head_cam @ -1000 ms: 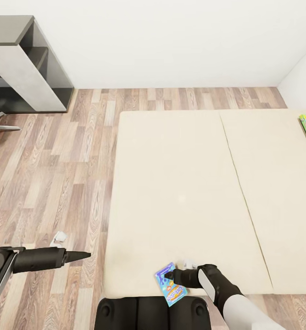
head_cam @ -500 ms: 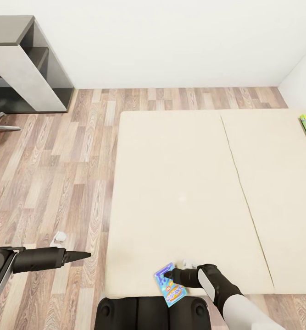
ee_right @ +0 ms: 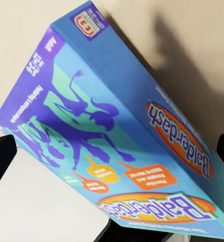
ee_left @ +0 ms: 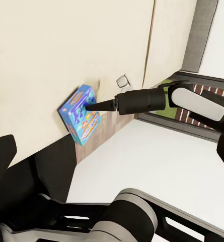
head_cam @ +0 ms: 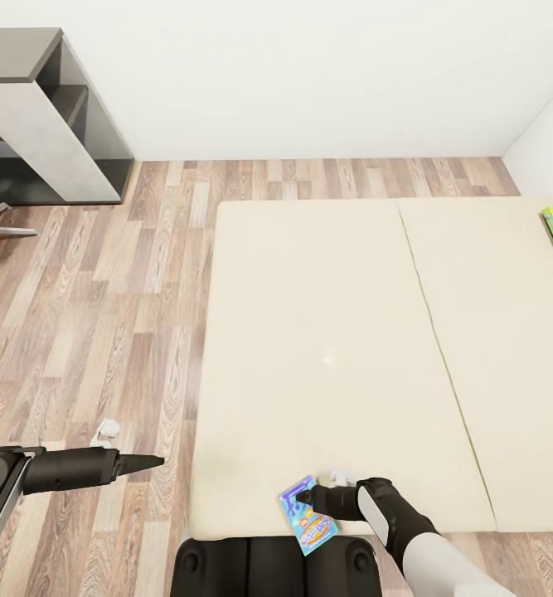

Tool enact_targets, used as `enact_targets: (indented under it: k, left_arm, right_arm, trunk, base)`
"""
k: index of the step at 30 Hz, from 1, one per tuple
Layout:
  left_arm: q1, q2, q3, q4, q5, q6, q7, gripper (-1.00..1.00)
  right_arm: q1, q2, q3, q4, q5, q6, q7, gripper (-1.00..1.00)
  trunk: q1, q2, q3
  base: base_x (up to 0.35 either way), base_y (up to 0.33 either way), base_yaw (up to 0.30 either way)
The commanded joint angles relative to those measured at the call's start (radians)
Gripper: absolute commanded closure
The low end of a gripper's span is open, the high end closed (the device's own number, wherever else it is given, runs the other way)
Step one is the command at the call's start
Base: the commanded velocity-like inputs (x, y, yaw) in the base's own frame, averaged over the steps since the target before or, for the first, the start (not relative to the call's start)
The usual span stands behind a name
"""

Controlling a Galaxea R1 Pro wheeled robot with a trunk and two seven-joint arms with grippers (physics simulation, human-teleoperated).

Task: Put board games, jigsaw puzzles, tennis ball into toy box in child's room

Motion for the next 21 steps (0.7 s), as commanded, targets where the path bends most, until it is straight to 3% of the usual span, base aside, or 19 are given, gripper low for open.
enact_targets:
  k: [1, 21]
  left_arm:
    - [0.0, 0.0, 0.0, 0.0, -0.001, 0.011, -0.004, -1.0]
    - [0.0, 0.0, 0.0, 0.0, -0.001, 0.011, -0.004, -1.0]
  right_arm:
    - [0.0, 0.001, -0.004, -0.001, -0.005, 0.007, 0.0, -1.0]
    - [0.0, 0.002, -0.004, -0.001, -0.005, 0.007, 0.0, -1.0]
  trunk:
    - [0.0, -0.001, -0.001]
    - [0.0, -0.001, -0.001]
  base:
    - [0.0, 0.005, 0.0]
    - [0.0, 0.046, 0.0]
